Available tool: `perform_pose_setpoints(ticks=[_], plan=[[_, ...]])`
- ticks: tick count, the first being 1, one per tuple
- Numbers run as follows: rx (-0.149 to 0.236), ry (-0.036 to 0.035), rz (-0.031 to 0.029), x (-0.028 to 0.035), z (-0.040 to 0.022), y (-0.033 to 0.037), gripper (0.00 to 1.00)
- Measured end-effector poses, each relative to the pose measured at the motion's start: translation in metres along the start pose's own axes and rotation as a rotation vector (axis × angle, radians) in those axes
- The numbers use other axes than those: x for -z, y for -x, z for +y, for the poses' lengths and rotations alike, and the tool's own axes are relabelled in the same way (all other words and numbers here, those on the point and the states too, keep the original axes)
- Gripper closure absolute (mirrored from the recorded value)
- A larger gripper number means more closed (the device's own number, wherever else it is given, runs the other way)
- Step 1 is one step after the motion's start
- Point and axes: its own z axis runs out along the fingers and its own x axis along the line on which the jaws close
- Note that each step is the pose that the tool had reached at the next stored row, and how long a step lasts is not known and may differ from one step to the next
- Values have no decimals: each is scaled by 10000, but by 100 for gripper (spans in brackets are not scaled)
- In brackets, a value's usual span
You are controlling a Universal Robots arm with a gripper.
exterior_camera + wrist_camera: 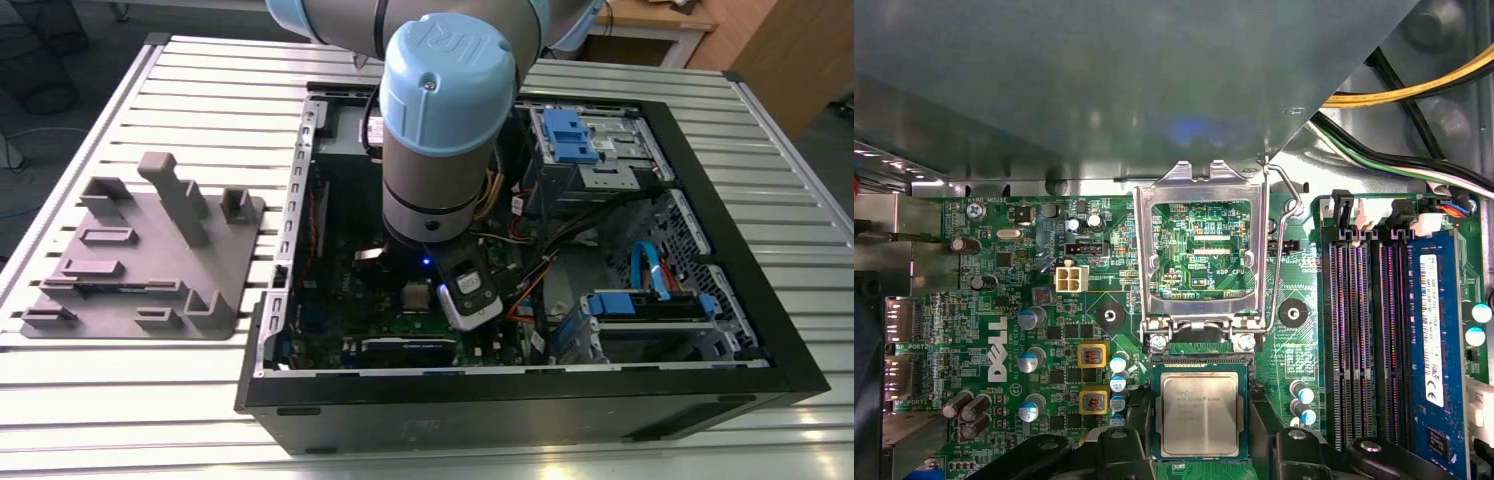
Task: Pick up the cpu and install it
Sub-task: 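Place the cpu into insertion slot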
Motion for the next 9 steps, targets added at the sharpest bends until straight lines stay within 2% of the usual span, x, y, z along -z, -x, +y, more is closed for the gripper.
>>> perform_pose_setpoints(ticks=[9], plan=[[0,-1,-1,1,0,0,53]])
